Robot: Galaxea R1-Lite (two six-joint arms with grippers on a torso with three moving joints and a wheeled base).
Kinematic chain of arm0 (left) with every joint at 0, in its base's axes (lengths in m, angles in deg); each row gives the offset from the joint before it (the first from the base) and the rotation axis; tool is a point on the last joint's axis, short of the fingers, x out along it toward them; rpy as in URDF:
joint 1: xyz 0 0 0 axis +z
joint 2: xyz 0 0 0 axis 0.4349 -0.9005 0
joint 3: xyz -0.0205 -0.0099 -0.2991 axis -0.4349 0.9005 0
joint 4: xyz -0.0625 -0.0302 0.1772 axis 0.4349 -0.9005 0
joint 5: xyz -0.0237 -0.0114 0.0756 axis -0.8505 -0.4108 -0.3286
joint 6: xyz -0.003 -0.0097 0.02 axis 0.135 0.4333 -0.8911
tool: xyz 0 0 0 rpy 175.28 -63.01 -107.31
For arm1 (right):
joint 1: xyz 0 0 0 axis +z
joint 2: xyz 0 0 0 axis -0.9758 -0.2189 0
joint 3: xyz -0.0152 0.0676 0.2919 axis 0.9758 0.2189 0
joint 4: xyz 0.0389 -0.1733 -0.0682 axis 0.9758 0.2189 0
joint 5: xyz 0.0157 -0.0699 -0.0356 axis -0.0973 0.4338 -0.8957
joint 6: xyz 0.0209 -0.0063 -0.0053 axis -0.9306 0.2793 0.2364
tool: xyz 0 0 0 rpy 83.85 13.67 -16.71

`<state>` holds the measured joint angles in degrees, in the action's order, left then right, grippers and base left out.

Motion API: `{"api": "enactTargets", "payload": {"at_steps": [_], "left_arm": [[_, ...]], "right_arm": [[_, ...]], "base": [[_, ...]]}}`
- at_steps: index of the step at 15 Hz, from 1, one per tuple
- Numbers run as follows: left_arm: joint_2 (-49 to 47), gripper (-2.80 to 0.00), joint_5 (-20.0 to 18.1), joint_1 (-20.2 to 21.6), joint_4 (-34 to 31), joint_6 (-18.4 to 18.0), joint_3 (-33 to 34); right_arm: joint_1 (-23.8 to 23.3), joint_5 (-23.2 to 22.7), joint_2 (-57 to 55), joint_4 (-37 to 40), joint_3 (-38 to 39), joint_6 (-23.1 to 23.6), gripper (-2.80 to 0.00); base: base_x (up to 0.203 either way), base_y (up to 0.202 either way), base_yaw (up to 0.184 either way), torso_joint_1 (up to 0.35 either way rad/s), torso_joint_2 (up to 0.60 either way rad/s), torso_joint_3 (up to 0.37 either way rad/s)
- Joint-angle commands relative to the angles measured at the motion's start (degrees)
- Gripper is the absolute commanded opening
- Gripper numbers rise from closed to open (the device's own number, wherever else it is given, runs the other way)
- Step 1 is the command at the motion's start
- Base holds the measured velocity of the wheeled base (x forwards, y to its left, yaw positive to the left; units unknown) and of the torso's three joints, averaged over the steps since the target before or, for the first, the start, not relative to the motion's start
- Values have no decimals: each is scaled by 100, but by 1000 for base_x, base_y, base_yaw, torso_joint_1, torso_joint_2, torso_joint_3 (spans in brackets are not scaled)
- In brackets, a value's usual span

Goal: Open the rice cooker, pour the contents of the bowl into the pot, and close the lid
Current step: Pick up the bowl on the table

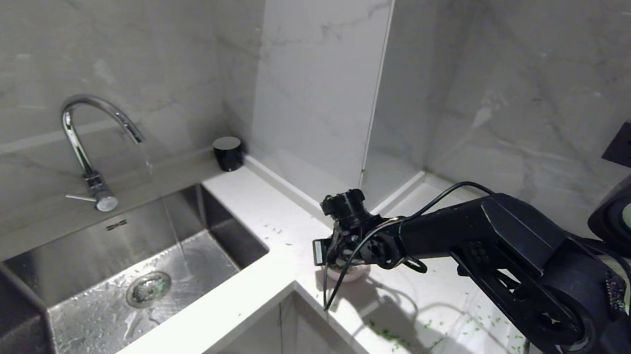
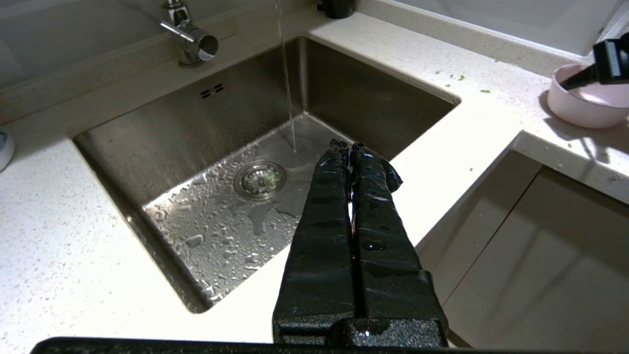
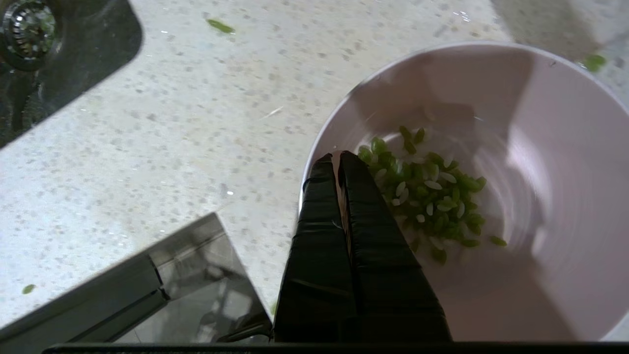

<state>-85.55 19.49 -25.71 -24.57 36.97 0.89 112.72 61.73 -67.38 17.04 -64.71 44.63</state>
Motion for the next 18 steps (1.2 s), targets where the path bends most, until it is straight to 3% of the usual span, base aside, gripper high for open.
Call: {"api": "enactTargets", "payload": {"at_steps": [1,12,16,18], "left_arm": [[8,-280,4,1,-1,4,-1],[-1,-280,4,1,-1,43,-1],[-1,-280,4,1,-1,43,-1],[2,-280,4,1,-1,43,-1]], "right_arm": [[152,10,-185,-3,-256,-27,-280],[429,65,-179,22,-533,-205,-280],[174,192,401,32,-273,-201,-280],[-4,473,784,21,24,-162,-280]], "base": [[0,0,0,0,0,0],[0,0,0,0,0,0],[0,0,0,0,0,0],[0,0,0,0,0,0]]}}
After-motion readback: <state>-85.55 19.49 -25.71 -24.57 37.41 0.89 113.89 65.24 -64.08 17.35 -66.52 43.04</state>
